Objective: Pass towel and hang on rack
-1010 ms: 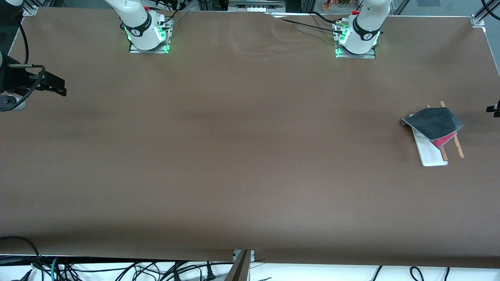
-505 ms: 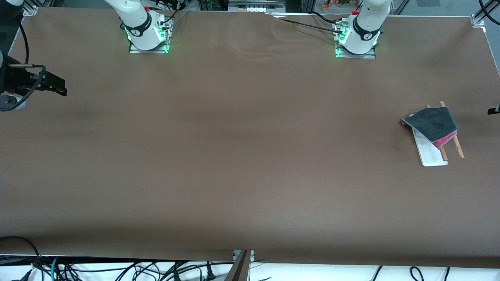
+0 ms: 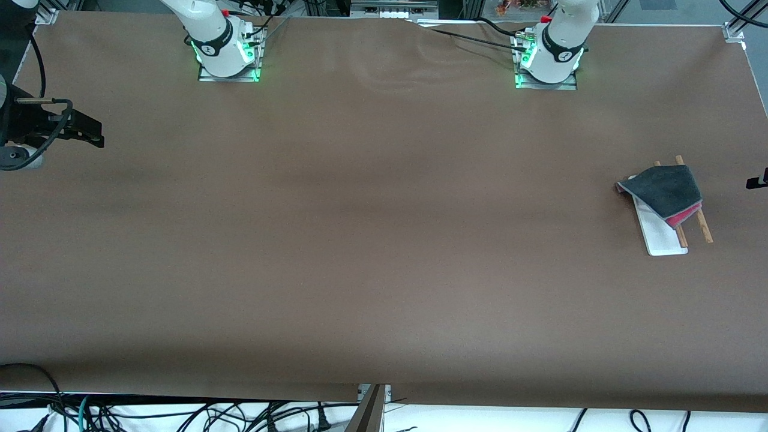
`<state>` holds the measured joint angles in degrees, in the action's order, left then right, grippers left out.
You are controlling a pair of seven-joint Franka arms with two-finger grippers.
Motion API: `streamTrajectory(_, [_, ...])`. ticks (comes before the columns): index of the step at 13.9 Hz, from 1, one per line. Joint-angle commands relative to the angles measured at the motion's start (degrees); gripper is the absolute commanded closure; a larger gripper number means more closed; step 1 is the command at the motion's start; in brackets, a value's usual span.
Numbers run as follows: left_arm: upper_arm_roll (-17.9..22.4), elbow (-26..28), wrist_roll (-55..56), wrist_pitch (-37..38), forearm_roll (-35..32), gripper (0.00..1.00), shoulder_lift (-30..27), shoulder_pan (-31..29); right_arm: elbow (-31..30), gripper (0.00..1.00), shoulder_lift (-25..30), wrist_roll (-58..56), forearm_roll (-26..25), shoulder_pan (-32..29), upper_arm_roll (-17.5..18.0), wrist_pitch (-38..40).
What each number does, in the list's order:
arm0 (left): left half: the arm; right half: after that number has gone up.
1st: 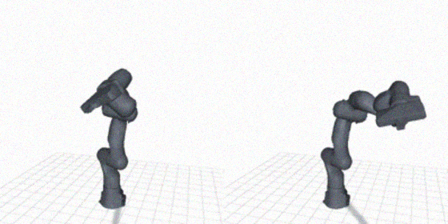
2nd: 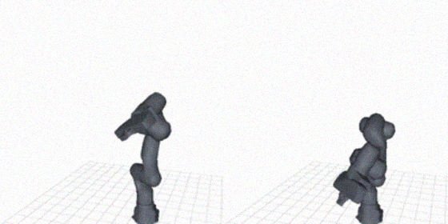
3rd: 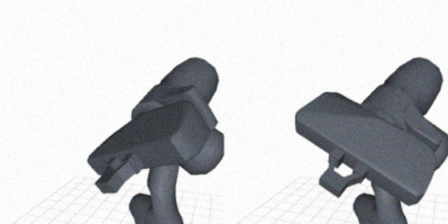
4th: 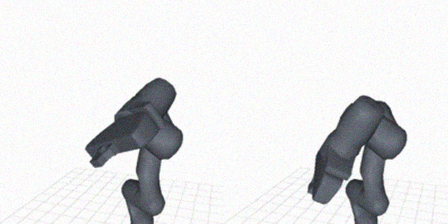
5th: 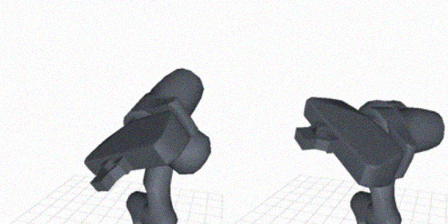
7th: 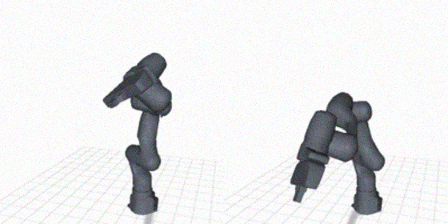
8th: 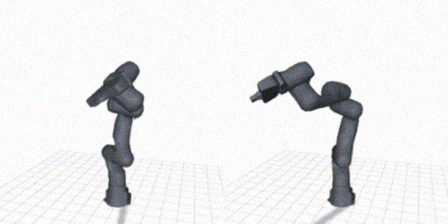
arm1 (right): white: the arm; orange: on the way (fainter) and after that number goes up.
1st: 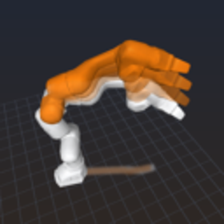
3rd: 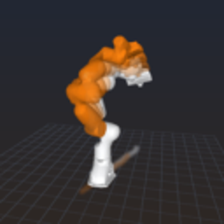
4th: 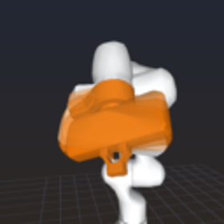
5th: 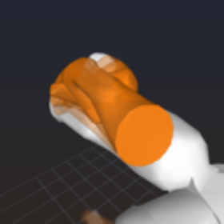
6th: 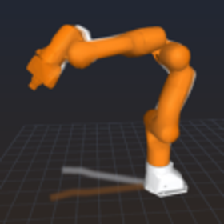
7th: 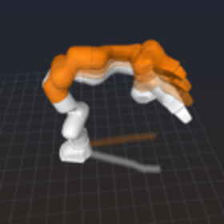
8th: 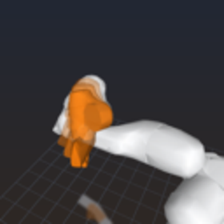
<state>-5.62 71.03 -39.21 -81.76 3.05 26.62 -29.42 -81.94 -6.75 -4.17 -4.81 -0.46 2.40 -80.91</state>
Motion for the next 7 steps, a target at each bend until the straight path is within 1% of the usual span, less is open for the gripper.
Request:
streamTrajectory(1, [0.3, 11.7, 11.4, -0.3, -1.3, 0.0, -12.9, 7.3, -0.9, 0.0, 1.0, -0.8, 0.9, -0.2, 0.2, -0.7])
streamTrajectory(2, [0.6, 15.5, 17.3, -0.6, -1.6, 0.0, -16.6, 11.7, -0.9, 0.0, 1.0, -0.8, 0.9, -0.2, 0.2, -0.7])
streamTrajectory(3, [0.7, 17.5, 23.5, -1.0, -1.8, 0.0, -19.6, 16.2, -0.9, 0.0, 1.0, -0.8, 0.9, -0.2, 0.2, -0.7])
streamTrajectory(4, [0.7, 18.5, 29.1, -1.3, -1.8, 0.0, -21.3, 19.8, -0.9, 0.0, 1.0, -0.8, 0.9, -0.2, 0.2, -0.7])
streamTrajectory(5, [0.7, 19.7, 32.8, -1.5, -1.8, 0.0, -22.5, 21.8, -0.9, 0.0, 1.0, -0.8, 0.9, -0.2, 0.2, -0.7])
streamTrajectory(6, [0.7, 21.8, 35.0, -3.0, -1.7, 0.0, -24.1, 23.6, -0.9, 0.0, 1.0, -0.8, 0.8, -0.2, 0.2, -0.7])
streamTrajectory(7, [0.6, 24.3, 35.5, -5.5, -1.6, 0.0, -25.9, 24.1, -0.9, 0.0, 1.0, -0.8, 0.8, -0.1, 0.2, -0.7])
